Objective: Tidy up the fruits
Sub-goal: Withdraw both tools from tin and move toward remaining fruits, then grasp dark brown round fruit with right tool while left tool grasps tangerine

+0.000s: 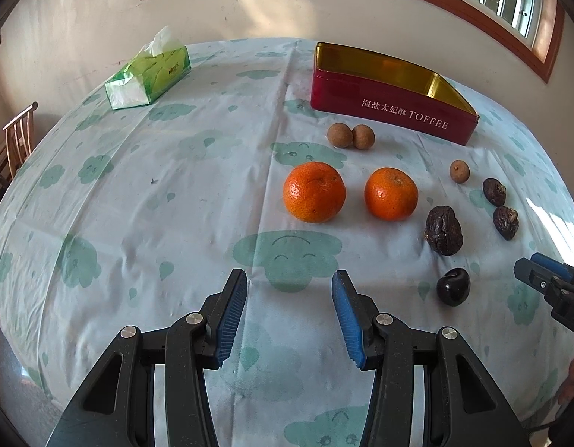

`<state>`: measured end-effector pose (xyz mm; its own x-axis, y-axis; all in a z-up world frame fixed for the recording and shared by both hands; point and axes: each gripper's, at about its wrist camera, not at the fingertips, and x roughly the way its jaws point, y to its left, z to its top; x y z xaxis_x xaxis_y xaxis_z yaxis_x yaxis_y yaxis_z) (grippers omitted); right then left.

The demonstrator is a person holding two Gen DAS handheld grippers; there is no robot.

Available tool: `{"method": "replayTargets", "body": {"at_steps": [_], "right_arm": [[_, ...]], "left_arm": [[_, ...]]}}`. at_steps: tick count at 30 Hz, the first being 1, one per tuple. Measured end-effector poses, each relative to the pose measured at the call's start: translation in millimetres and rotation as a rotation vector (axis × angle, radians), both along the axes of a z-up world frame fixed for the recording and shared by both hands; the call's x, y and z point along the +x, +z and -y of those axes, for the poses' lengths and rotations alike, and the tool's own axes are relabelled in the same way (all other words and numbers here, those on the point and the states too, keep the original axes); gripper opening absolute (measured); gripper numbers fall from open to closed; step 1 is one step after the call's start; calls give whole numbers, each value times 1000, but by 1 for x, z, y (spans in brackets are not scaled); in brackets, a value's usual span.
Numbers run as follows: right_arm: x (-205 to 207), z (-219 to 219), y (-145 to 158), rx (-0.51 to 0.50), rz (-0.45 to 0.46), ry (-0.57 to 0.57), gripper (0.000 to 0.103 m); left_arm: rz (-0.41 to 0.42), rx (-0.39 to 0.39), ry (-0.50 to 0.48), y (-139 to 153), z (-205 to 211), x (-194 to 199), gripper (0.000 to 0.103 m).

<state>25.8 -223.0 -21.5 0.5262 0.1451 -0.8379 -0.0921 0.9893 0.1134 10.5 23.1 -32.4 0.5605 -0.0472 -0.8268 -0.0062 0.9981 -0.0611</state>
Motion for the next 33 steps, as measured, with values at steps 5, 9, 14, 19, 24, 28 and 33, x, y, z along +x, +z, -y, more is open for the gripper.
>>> {"method": "replayTargets", "body": {"at_steps": [5,9,14,19,24,28,33], "right_arm": [[6,1,-4,1,-6,-4,45],[10,2,-6,-1,-11,-6,45],[16,3,-8,-1,-14,-8,45],[20,3,-9,-9,-10,-8,45],[26,2,-9,-12,-7,-9,45],[30,0,-9,-17,-6,-5,45],[35,-2,-9,-22,-2,-3,45]], "left_arm": [[4,-6,-4,-2,-1,3,49],[-2,1,-9,-5,2,8,49],[2,8,-16,-6,5,14,49],[8,10,-19,-7,8,18,49],[14,17,-27,-7,10,21,49],[15,15,-31,-7,10,25,49],[15,17,-37,-7,11,29,49]]}}
